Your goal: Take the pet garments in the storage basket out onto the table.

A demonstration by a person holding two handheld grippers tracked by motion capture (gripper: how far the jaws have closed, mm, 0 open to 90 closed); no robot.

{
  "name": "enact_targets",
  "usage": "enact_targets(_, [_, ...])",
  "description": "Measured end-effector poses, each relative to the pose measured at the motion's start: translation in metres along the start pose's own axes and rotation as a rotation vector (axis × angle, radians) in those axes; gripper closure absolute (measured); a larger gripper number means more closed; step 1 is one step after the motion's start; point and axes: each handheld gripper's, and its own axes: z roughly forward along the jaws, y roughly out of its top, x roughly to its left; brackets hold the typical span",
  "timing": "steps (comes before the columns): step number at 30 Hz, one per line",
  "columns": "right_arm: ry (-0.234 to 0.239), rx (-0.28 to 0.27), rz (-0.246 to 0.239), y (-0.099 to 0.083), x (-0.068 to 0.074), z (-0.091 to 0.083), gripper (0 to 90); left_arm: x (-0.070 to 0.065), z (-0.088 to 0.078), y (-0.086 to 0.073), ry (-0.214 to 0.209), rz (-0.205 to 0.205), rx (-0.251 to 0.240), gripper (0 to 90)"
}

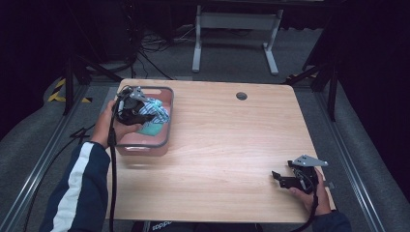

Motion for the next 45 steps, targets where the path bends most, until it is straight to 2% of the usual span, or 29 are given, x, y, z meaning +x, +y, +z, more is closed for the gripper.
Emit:
enact_targets(4, [0.0,0.0,0.0,0.0,0.0,0.0,19.4,-0.011,-0.004,0.007,-0.007,0.044,-0.004,74.8])
enact_targets(9, [0.001,0.0,0.0,0.0,0.0,0.0,19.4,-0.021,-0.006,0.017,-0.032,0.074,-0.028,74.8])
enact_targets(12, [0.001,0.0,0.0,0.0,0.0,0.0,19.4,-0.025,-0.005,0.021,-0.037,0.085,-0.037,74.8])
enact_targets(13, [0.001,0.0,0.0,0.0,0.0,0.0,19.4,-0.03,-0.003,0.025,-0.051,0.102,-0.036,74.8])
enact_targets(17, [0.001,0.0,0.0,0.0,0.0,0.0,19.4,-0.039,0.003,0.031,-0.071,0.121,-0.042,74.8])
enact_targets(24, [0.005,0.001,-0.001,0.0,0.0,0.0,19.4,-0.057,0.023,0.047,-0.122,0.167,-0.033,74.8])
enact_targets(32, [0.004,0.001,-0.002,0.0,0.0,0.0,19.3,-0.088,0.057,0.063,-0.194,0.215,-0.005,74.8])
enact_targets(34, [0.004,0.001,-0.002,0.0,0.0,0.0,19.4,-0.092,0.061,0.065,-0.202,0.213,-0.001,74.8])
enact_targets(39, [0.004,0.001,-0.002,0.0,0.0,0.0,19.3,-0.111,0.085,0.073,-0.249,0.25,0.027,74.7])
enact_targets(45, [0.004,0.001,-0.002,0.0,0.0,0.0,19.4,-0.123,0.105,0.075,-0.285,0.23,0.025,74.5])
